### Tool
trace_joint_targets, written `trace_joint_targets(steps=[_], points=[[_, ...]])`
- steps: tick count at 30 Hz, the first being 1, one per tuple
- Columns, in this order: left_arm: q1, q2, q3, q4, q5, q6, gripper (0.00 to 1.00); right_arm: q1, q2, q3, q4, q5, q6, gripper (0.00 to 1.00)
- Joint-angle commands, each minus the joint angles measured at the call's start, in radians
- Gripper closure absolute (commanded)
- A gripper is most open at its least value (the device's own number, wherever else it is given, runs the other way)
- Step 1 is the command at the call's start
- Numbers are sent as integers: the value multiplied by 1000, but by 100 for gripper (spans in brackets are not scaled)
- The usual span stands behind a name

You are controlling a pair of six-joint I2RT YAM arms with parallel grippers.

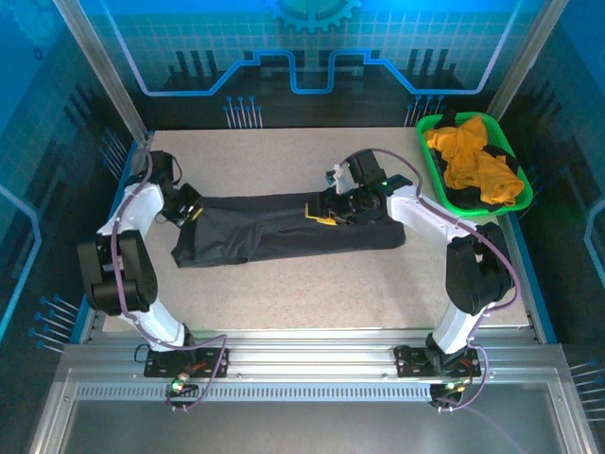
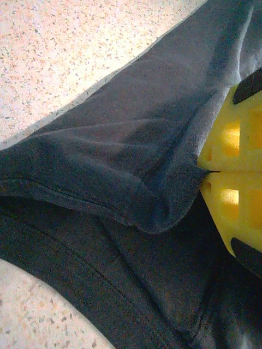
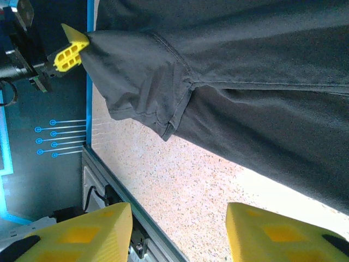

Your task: Fold and stack the t-shirts

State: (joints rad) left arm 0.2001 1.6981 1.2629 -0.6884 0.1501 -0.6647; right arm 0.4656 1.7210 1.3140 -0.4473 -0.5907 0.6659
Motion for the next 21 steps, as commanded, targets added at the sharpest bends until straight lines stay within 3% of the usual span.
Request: trace_joint_targets(steps=[1,16,19,21], points=[[15,75,90,-116,-7,3,100,12,-29,-26,-8,-2,4,50],[36,393,311,-140,-127,127,100,7,-103,-133,2,34,22,50],[36,408,314,-130,-146,130,94,2,-122,-150,-6,54,20,50],[35,407,313,-122,-153,134,81,-7,-135,-161,-12,75,19,50]])
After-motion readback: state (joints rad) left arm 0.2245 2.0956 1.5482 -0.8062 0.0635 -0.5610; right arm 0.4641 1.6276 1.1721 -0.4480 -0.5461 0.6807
